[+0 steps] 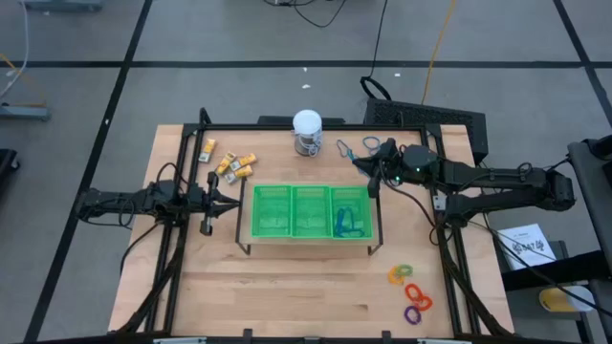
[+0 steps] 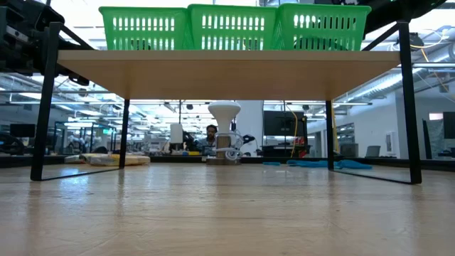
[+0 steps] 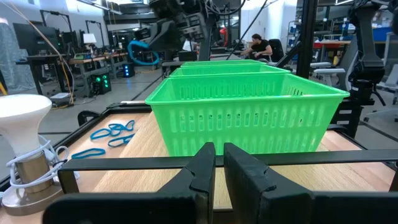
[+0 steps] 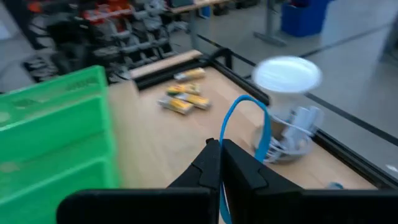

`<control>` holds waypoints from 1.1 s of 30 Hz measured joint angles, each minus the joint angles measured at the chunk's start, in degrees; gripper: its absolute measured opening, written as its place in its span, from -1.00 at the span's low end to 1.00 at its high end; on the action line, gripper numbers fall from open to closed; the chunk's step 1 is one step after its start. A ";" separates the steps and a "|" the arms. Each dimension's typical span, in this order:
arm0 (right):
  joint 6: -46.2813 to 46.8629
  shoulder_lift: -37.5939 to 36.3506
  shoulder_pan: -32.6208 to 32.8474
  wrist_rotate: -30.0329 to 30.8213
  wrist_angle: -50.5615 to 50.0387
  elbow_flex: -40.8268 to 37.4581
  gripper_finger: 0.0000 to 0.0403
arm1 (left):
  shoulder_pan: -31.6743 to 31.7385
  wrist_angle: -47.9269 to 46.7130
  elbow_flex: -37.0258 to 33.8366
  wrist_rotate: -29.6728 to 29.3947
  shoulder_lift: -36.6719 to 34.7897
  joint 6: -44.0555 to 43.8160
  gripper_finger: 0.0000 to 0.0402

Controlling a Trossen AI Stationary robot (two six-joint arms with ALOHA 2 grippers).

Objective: Pick & Place Office Desk Supplies
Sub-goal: Put the blue rubber band into the right green bin on the shelf

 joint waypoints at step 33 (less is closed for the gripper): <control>-2.57 0.04 25.90 0.00 0.12 0.00 -0.98 | 0.00 0.00 0.00 0.00 0.00 -0.01 -0.78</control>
